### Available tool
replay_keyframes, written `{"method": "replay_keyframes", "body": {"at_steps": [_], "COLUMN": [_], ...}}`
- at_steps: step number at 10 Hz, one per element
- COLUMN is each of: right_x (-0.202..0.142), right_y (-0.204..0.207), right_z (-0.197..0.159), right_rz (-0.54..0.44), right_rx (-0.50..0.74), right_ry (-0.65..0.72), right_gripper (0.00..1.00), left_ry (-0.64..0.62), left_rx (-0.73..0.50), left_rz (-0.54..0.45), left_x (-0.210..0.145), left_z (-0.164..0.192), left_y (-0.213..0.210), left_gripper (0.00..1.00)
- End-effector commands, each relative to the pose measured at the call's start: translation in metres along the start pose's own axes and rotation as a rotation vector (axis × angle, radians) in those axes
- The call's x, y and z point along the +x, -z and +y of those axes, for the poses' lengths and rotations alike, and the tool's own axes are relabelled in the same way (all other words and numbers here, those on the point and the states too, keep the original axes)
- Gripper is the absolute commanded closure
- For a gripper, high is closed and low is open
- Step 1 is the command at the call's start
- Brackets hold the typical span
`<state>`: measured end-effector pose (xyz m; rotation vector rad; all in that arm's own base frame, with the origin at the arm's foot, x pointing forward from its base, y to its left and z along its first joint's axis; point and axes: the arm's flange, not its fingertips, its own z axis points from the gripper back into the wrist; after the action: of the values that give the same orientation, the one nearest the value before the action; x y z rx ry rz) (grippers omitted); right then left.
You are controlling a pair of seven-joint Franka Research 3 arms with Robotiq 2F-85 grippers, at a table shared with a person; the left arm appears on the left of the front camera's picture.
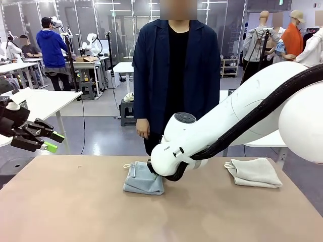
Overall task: Fold the towels and place them in the basket.
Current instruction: Stack the folded Towel with hook on the right side of the table.
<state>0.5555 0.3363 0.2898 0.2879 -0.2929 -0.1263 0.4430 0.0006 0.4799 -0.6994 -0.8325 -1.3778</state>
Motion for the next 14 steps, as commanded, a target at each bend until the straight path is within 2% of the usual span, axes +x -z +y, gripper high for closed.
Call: {"method": "replay_keyframes", "body": {"at_steps": [1, 4, 7, 9, 12, 14], "right_x": [0.005, 0.023, 0.046, 0.058, 0.078, 0.086], "right_y": [-0.006, -0.04, -0.097, -0.138, -0.194, -0.219], "right_z": [-0.003, -0.019, -0.042, -0.053, -0.078, -0.094], "right_rz": [0.034, 0.103, 0.148, 0.17, 0.157, 0.131], "right_rx": [0.016, -0.034, -0.063, -0.154, -0.2, -0.218], "right_ry": [-0.014, -0.083, -0.176, -0.248, -0.251, -0.204], "right_gripper": [1.0, 1.0, 1.0, 1.0, 1.0, 1.0], "left_ry": [0.005, 0.005, 0.005, 0.005, 0.005, 0.005], "left_rx": [-0.003, -0.003, -0.003, -0.003, -0.003, -0.003], "left_rz": [-0.018, -0.018, -0.018, -0.018, -0.018, -0.018], "left_x": [0.001, 0.001, 0.001, 0.001, 0.001, 0.001], "left_z": [-0.001, -0.001, -0.001, -0.001, -0.001, -0.001], "left_y": [-0.001, -0.001, -0.001, -0.001, -0.001, -0.001], "left_gripper": [0.37, 0.37, 0.37, 0.37, 0.37, 0.37]}}
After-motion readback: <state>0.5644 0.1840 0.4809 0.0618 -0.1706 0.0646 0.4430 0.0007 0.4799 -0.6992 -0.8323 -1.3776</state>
